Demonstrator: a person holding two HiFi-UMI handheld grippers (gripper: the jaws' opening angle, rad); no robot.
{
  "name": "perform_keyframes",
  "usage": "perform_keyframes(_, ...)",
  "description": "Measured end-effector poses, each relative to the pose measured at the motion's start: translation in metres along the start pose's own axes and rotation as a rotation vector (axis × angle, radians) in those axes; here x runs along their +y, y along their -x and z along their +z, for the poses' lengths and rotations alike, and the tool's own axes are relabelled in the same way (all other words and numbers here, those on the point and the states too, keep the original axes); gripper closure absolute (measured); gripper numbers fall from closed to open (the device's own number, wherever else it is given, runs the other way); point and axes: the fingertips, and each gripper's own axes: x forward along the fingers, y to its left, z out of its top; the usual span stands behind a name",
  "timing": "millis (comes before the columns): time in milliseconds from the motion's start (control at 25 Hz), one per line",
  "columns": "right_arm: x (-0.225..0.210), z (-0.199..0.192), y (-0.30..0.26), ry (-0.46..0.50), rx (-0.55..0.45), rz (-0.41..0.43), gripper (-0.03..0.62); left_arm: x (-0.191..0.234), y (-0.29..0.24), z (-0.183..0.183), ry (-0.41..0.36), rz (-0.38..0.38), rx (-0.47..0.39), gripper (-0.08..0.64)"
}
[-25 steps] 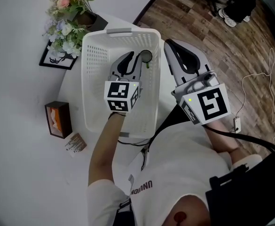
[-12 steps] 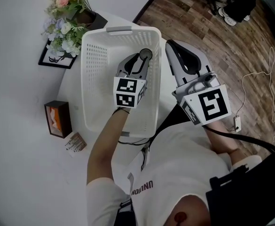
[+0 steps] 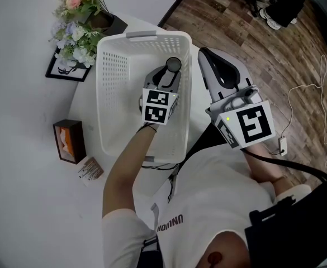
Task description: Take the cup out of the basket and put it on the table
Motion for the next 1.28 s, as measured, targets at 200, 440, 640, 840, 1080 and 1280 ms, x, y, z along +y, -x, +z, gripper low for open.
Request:
perform_keyframes(200,0.0,0.0,0.0,0.0,0.001,-0.001,0.574,-0.002,-0.006,-0.016,0.012,-0.012,0.056,0.403)
perform_keyframes(440,0.0,-0.001,-0.001,0.006,0.004,0.001,0.572,-0.001,-0.008,-0.018,0.01,0.009,0.069,0.402)
perform_keyframes(640,-0.003,0.001,-0.001,0.009,0.004,-0.001,0.572,0.0,-0.006,-0.021,-0.009,0.05,0.09,0.397)
perform_keyframes(840,-0.005,0.001,-0.001,0.008,0.003,-0.002,0.572,-0.003,-0.008,-0.027,0.006,0.044,0.115,0.387)
perform_keyframes(1080,-0.007,0.0,-0.001,0.006,0.005,-0.006,0.574,-0.006,-0.015,-0.036,0.02,0.032,0.152,0.387)
perform_keyframes(1280,-0.009,-0.002,0.0,0.006,0.006,-0.015,0.572,-0.006,-0.019,-0.041,0.049,0.015,0.176,0.387)
